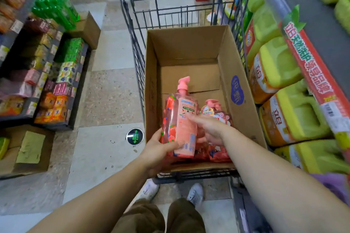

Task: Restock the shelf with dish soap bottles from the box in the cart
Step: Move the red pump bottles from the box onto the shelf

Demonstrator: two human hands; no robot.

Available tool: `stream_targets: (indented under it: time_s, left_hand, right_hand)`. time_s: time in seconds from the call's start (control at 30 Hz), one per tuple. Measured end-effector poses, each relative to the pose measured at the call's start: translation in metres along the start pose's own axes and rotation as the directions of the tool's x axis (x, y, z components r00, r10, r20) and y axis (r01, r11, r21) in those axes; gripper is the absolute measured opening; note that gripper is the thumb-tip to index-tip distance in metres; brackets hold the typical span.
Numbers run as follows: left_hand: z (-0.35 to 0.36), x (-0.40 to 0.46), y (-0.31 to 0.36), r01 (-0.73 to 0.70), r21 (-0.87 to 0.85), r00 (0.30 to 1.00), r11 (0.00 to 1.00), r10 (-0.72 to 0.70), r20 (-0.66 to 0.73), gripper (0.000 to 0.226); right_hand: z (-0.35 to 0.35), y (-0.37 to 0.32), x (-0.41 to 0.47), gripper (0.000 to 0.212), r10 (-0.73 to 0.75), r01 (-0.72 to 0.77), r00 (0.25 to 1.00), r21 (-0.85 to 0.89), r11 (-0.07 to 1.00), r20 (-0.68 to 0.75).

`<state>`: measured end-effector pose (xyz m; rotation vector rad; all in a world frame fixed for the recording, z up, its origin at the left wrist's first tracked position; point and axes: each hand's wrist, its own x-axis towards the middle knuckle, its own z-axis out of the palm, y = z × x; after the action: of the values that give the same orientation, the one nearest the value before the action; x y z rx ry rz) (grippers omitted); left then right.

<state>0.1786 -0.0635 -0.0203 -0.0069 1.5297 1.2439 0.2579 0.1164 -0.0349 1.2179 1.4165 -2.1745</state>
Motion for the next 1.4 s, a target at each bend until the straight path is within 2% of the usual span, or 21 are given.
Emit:
stream_targets:
  time_s: [0.13, 0.2, 0.3, 0.43, 0.5, 0.6, 0.73, 0.83, 0.97, 1.1, 1.17, 1.23, 1.33, 1.4]
  left_hand:
    - [0.0, 0.001, 0.014, -0.057, 0.071, 0.985, 0.996, 0.045, 0.165, 0.075]
    - [0.001, -0.006, 0.025, -0.095, 0.088, 0.962, 0.992, 0.069, 0.265, 0.071]
    - [-0.006, -0.01, 0.037, -0.12, 0.126, 0.927, 0.985, 0.066, 0.368, 0.057]
    - [-0.02, -0.03, 0.058, -0.213, 0.21, 0.822, 0.954, 0.06, 0.566, 0.061]
    - [-0.023, -0.046, 0.069, -0.3, 0.222, 0.748, 0.928, 0.085, 0.658, 0.058]
    - [-0.014, -0.072, 0.082, -0.484, 0.249, 0.609, 0.839, 0.119, 0.784, 0.072]
    - [0.014, -0.117, 0.085, -0.586, 0.205, 0.441, 0.784, 0.097, 0.892, 0.073]
    - [0.042, -0.16, 0.072, -0.619, 0.137, 0.325, 0.773, 0.093, 0.941, 0.072]
    - [0.081, -0.236, 0.033, -0.66, 0.054, 0.168, 0.749, 0.078, 0.983, 0.086]
    - [0.113, -0.328, -0.029, -0.671, 0.01, 0.024, 0.742, 0.008, 1.0, 0.079]
    - [0.123, -0.382, -0.067, -0.655, 0.015, -0.017, 0.755, -0.034, 0.999, 0.064]
    - [0.133, -0.433, -0.102, -0.643, 0.003, -0.048, 0.766, -0.044, 0.998, 0.058]
    - [0.143, -0.504, -0.149, -0.658, -0.004, -0.076, 0.753, -0.062, 0.995, 0.086]
    - [0.148, -0.548, -0.171, -0.663, -0.009, -0.109, 0.749, -0.084, 0.991, 0.081]
  right_hand:
    - [0.006, -0.014, -0.031, 0.055, -0.043, 0.043, 0.983, -0.004, 0.999, -0.177]
    - [0.018, -0.017, -0.05, 0.058, -0.067, 0.072, 0.951, 0.006, 0.997, -0.303]
    - [0.036, -0.021, -0.078, 0.047, -0.106, 0.132, 0.895, 0.03, 0.991, -0.433]
    - [0.077, -0.023, -0.129, 0.023, -0.187, 0.286, 0.78, 0.076, 0.955, -0.597]
    - [0.096, -0.021, -0.158, 0.013, -0.228, 0.363, 0.712, 0.071, 0.929, -0.664]
    - [0.122, -0.018, -0.207, 0.01, -0.285, 0.455, 0.573, 0.008, 0.89, -0.769]
    - [0.15, -0.005, -0.281, 0.014, -0.34, 0.517, 0.348, -0.123, 0.847, -0.874]
    - [0.17, 0.021, -0.34, 0.015, -0.331, 0.54, 0.182, -0.187, 0.821, -0.926]
    - [0.201, 0.072, -0.425, 0.021, -0.293, 0.54, -0.032, -0.264, 0.799, -0.955]
    - [0.248, 0.142, -0.519, 0.011, -0.263, 0.485, -0.217, -0.337, 0.807, -0.94]
    - [0.276, 0.179, -0.567, 0.012, -0.248, 0.445, -0.284, -0.356, 0.821, -0.926]
    - [0.303, 0.214, -0.613, 0.015, -0.227, 0.394, -0.351, -0.363, 0.844, -0.908]
    - [0.341, 0.258, -0.674, 0.023, -0.2, 0.331, -0.461, -0.377, 0.865, -0.864]
    - [0.366, 0.282, -0.709, 0.021, -0.194, 0.289, -0.513, -0.381, 0.878, -0.836]
